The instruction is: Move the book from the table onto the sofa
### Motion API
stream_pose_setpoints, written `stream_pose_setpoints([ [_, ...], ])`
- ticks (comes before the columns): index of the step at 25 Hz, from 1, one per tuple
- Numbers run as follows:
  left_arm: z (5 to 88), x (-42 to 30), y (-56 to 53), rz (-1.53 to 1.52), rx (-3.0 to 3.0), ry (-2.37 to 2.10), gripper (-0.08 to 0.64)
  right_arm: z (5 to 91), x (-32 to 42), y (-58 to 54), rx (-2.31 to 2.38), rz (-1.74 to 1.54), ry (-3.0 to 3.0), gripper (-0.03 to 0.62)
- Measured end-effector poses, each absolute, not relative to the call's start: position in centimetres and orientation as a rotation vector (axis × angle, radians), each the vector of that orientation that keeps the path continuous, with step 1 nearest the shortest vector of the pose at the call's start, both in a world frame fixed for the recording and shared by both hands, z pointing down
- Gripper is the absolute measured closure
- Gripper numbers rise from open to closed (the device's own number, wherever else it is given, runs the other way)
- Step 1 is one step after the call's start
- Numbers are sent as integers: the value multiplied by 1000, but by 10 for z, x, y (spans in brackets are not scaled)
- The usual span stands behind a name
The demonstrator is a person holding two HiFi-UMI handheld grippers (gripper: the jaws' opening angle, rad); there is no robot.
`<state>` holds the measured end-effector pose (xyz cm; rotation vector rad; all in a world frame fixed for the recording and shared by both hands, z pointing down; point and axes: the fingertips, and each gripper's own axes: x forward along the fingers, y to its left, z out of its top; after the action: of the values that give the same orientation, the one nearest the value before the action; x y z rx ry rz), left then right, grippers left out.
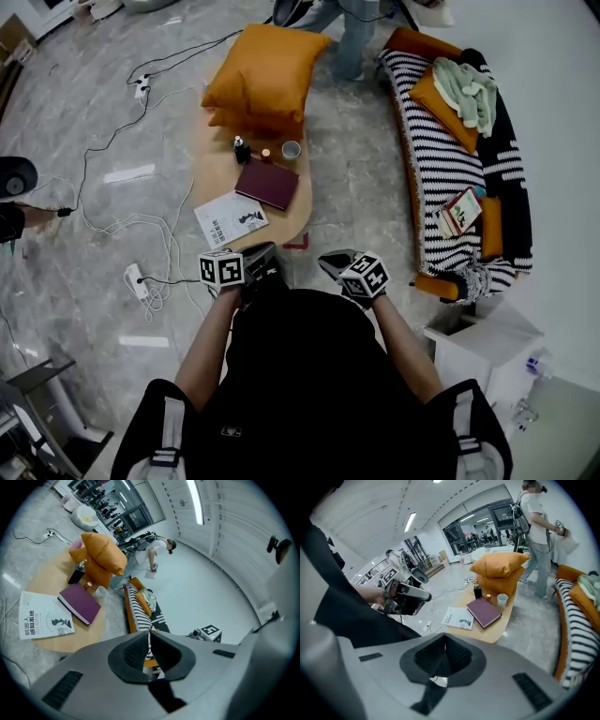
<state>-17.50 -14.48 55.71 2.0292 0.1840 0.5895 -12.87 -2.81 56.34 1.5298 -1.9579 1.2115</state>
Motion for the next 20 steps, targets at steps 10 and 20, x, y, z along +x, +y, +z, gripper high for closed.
stream_pose_setpoints([
  [10,570,-182,-181,581,1989,169,540,570,-135,-67,1516,1222,-1956,584],
  [20,578,-194,-213,558,1980,88,540,579,-126,-102,1456,1220,-1986,584],
])
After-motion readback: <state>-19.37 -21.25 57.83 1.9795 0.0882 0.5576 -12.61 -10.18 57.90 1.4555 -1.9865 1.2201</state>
